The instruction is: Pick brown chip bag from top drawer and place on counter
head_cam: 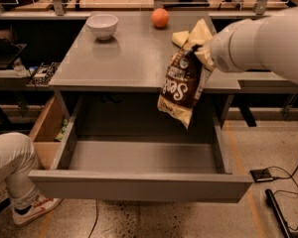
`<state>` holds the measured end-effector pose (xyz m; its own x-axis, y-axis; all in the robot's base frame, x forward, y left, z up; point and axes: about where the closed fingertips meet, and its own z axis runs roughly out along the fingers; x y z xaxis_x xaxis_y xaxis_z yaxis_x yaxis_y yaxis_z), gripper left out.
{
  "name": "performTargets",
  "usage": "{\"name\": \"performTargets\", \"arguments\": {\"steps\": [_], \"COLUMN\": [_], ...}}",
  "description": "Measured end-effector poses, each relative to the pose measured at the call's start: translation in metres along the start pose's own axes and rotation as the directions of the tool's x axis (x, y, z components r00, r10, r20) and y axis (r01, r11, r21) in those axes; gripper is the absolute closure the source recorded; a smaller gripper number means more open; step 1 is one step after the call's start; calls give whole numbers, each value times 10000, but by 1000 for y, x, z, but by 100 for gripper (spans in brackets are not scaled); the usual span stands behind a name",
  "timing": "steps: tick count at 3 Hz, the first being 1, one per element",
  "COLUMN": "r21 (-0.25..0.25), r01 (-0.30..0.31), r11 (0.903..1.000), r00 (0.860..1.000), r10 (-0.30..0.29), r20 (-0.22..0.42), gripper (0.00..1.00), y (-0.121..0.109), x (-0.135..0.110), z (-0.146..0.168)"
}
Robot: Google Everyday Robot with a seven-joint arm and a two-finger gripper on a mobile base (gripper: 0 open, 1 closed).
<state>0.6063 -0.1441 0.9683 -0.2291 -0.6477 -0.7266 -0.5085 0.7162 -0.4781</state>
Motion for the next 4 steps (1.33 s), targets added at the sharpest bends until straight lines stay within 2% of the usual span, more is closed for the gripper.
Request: {"name": "performTargets", "arguments": {"steps": [1, 2, 3, 4], "r21": [-306, -616, -777, -974], "r01": [305, 363, 154, -498], "r11": [9991, 9974, 9969, 9940], "r00": [9972, 9943, 9944, 9962], "r10": [-283, -298, -72, 564], "r20": [690, 1022, 1053, 662], "gripper": [100, 100, 100, 100], "y": [-28, -52, -71, -76], "x": [-36, -59, -66, -45], "z": [26, 56, 86, 114]}}
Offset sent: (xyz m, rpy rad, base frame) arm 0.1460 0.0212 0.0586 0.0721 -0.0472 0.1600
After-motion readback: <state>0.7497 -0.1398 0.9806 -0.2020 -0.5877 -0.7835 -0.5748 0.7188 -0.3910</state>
